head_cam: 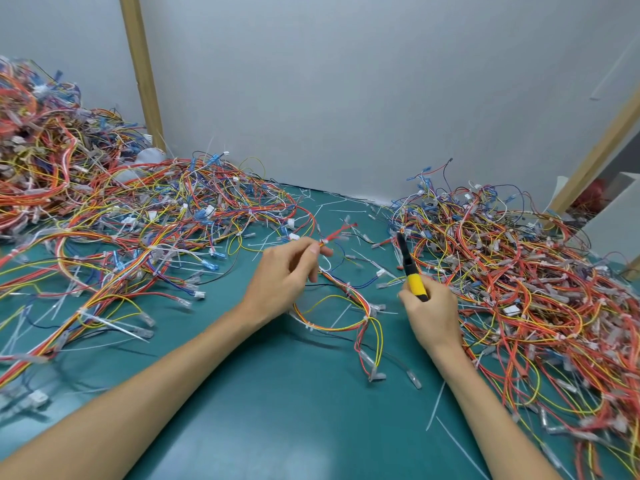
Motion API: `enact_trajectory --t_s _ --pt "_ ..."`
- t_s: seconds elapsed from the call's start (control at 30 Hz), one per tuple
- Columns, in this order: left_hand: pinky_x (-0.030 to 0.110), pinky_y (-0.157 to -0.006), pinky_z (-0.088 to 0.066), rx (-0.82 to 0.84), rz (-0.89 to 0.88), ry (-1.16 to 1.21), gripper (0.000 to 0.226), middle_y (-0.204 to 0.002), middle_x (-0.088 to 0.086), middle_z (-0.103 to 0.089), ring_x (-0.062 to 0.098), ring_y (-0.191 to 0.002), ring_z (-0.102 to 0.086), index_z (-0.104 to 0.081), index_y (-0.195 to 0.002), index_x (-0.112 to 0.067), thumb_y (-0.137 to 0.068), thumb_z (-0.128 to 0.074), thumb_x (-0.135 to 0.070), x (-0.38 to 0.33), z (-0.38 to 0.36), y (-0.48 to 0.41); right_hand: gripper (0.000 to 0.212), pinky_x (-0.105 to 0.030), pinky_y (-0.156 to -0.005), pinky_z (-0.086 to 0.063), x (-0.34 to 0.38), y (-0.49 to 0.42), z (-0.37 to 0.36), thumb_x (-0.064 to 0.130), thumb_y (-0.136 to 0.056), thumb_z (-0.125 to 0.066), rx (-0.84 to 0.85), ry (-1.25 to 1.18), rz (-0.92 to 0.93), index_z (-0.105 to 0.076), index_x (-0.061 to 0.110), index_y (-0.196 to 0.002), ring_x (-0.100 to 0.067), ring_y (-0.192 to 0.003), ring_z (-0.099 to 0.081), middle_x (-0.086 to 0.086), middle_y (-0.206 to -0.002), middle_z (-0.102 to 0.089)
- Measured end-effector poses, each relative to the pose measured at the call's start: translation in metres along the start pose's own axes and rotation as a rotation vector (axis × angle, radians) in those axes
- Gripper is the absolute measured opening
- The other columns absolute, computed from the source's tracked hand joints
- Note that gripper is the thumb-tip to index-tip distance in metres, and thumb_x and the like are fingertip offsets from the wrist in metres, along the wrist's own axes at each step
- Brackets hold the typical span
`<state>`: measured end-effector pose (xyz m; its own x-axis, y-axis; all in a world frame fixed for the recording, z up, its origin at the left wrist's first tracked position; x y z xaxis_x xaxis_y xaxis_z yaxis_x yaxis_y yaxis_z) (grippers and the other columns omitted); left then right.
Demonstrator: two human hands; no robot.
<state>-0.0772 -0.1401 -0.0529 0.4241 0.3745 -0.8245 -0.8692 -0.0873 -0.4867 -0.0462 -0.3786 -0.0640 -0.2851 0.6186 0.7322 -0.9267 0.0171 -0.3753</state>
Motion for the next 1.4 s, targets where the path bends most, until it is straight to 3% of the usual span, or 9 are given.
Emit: enact_trajectory --t_s 0.13,0.33,0.53,0.63,0.77,0.93,1.1,1.27,1.4 --pt "0.034 -0.050 -0.036 -0.158 -0.120 -0.077 0.028 -0.055 -0.002 -0.046 0.014 -0.048 -0.041 -0.062 -0.093 -0.021 -0.102 -0.037 -0.027 -0.006 0.007 0.002 0.029 -0.037 -0.059 -0.029 -0.010 -0.001 -0.004 0.026 -0.068 -0.055 -0.002 -0.235 -0.147 -0.052 -0.003 -0.071 -0.020 -0.060 -0.036 -0.006 -0.059 -0.042" --pt "0.043 -0.056 -0.040 -0.290 -0.151 -0.096 0.025 -0.062 -0.002 -0.049 0.020 -0.056 -0.046 -0.054 -0.089 -0.017 -0.098 -0.039 -0.034 -0.013 0.021 0.003 0.009 -0.029 -0.048 -0.029 -0.013 -0.001 -0.004 0.019 -0.068 -0.056 -0.010 -0.525 -0.270 -0.048 0.014 -0.070 -0.014 -0.048 -0.034 0.006 -0.053 -0.039" --pt "0.033 -0.088 -0.028 -0.383 -0.228 -0.443 0.024 -0.096 -0.011 -0.054 0.013 -0.097 -0.044 -0.055 -0.102 -0.017 -0.091 -0.044 -0.035 -0.018 0.037 0.000 0.012 -0.028 -0.048 -0.034 -0.011 -0.002 0.000 0.014 -0.065 -0.055 -0.011 -0.646 -0.276 -0.048 0.011 -0.074 -0.015 -0.048 -0.037 -0.001 -0.060 -0.040" --pt "0.032 -0.091 -0.020 -0.518 -0.096 -0.614 0.023 -0.105 -0.008 -0.057 0.018 -0.108 -0.043 -0.054 -0.108 -0.019 -0.088 -0.050 -0.029 -0.008 0.052 -0.006 0.014 -0.028 -0.048 -0.034 -0.009 -0.001 0.001 0.014 -0.064 -0.055 -0.010 -0.674 -0.285 -0.048 0.009 -0.076 -0.016 -0.049 -0.037 -0.002 -0.060 -0.040" --pt "0.031 -0.088 -0.022 -0.627 0.057 -0.502 0.027 -0.111 0.001 -0.055 0.024 -0.108 -0.042 -0.050 -0.110 -0.016 -0.083 -0.052 -0.013 0.009 0.076 -0.013 0.008 -0.029 -0.050 -0.035 -0.008 0.000 0.002 0.009 -0.071 -0.054 -0.029 -0.693 -0.297 -0.051 0.008 -0.078 -0.017 -0.049 -0.038 -0.003 -0.059 -0.042" --pt "0.034 -0.087 -0.037 -0.577 0.027 -0.347 0.023 -0.101 0.001 -0.053 0.022 -0.097 -0.048 -0.052 -0.102 -0.012 -0.083 -0.048 0.002 0.014 0.076 -0.017 0.009 -0.029 -0.050 -0.037 -0.009 0.000 0.002 -0.003 -0.083 -0.049 -0.036 -0.696 -0.304 -0.052 0.005 -0.081 -0.017 -0.049 -0.040 -0.004 -0.060 -0.043" --pt "0.009 -0.072 -0.038 -0.531 -0.036 -0.293 0.024 -0.094 0.003 -0.059 0.006 -0.080 -0.050 -0.055 -0.094 -0.014 -0.086 -0.044 0.006 0.010 0.078 -0.019 0.011 -0.027 -0.047 -0.038 -0.009 -0.001 0.002 -0.003 -0.081 -0.049 -0.031 -0.707 -0.312 -0.052 0.006 -0.078 -0.016 -0.047 -0.041 -0.001 -0.056 -0.044" --pt "0.022 -0.066 -0.043 -0.480 -0.094 -0.302 0.024 -0.083 -0.001 -0.061 0.010 -0.074 -0.056 -0.058 -0.090 -0.015 -0.086 -0.044 0.004 -0.001 0.076 -0.017 0.011 -0.027 -0.048 -0.040 -0.010 -0.001 0.001 -0.004 -0.081 -0.048 -0.025 -0.723 -0.317 -0.053 0.006 -0.078 -0.016 -0.047 -0.042 -0.003 -0.057 -0.045" --pt "0.021 -0.062 -0.042 -0.283 -0.186 -0.358 0.018 -0.079 -0.009 -0.060 0.005 -0.067 -0.056 -0.058 -0.090 -0.016 -0.084 -0.050 -0.001 -0.017 0.060 -0.016 0.010 -0.028 -0.048 -0.041 -0.010 -0.001 0.001 -0.003 -0.081 -0.049 -0.017 -0.705 -0.309 -0.054 0.006 -0.079 -0.016 -0.047 -0.042 -0.003 -0.058 -0.045"
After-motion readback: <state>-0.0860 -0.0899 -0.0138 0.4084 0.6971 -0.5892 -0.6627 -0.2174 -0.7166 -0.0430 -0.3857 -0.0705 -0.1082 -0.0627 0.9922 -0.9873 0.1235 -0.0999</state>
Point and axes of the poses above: each hand's wrist, its own y-axis away from the middle knuckle, its own z-axis out of the back of the hand, x = y × z, the point moved 4 cm from there along -y, towards the middle knuckle
